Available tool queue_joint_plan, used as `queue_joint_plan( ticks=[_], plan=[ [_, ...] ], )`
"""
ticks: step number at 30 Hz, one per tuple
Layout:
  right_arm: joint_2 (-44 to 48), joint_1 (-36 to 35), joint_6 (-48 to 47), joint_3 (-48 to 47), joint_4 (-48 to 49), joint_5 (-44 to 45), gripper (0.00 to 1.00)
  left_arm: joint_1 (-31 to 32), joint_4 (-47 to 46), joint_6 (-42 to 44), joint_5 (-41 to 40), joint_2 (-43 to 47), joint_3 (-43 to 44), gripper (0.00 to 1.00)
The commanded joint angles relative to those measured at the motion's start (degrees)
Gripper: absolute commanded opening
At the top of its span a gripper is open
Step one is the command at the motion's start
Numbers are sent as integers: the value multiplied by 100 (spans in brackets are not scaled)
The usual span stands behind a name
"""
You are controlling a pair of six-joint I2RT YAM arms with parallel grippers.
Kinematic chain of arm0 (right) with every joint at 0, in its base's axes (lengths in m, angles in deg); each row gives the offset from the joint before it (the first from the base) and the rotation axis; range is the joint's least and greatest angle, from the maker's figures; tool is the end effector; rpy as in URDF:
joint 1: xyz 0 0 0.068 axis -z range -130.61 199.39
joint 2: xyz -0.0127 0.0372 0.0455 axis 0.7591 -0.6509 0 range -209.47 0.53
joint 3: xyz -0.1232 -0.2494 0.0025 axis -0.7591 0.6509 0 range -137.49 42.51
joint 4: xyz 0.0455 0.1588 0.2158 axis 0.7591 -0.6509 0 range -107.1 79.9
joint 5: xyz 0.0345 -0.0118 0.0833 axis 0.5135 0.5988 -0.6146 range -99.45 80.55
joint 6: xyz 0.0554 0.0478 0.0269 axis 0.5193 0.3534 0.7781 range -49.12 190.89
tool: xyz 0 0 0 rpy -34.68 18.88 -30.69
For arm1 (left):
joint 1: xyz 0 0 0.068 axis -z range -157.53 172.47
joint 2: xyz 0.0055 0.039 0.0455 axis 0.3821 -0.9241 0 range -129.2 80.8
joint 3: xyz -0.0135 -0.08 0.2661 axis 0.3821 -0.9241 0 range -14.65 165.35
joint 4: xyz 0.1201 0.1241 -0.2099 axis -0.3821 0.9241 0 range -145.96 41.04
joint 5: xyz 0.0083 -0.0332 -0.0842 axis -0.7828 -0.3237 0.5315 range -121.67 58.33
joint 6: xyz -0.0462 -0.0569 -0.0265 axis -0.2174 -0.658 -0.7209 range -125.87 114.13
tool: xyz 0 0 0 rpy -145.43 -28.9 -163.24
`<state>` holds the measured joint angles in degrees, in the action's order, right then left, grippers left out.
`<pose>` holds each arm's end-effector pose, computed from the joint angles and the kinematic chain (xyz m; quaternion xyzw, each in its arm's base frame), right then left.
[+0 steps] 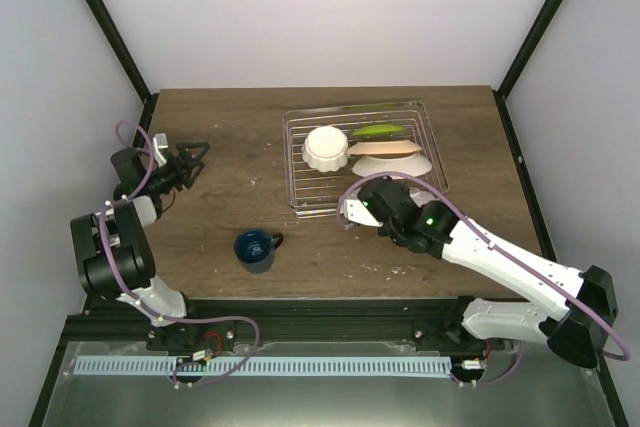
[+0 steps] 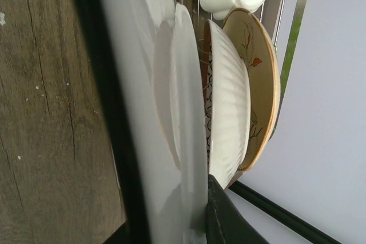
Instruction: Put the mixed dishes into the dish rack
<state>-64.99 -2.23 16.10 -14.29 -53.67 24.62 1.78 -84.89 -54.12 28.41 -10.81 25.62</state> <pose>0.1841 0.1723 0.2771 -0.6678 0.6178 -0.2856 0.3012 0.3324 0.0639 0.1796 -0.1776 0.7507 -0.5188 0.3685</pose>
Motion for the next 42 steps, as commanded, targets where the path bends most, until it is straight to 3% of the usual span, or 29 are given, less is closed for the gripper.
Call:
queue_joint_plan(
  ticks=[1,12,25,34,37,42],
  plan=[
    [540,19,-428,215,1230,627,1,-14,17,203,21,139,-6,100],
    [1241,662,-531,882,1760,-148,1,-14,-17,186,43,125,-11,100],
    [781,1420,-196,1118,1963,-1108,1,-12,43,205,-1,227,-42,100],
    [654,1739,-243,1259,2177,-1202,6,-14,13,187,-37,157,-29,100],
    [568,1839,-242,1207,2146,-1177,1,-14,-42,162,-46,107,-33,100],
    [410,1913,-297,999,2198,-1042,1,-14,-146,95,-54,28,-32,100]
  ],
)
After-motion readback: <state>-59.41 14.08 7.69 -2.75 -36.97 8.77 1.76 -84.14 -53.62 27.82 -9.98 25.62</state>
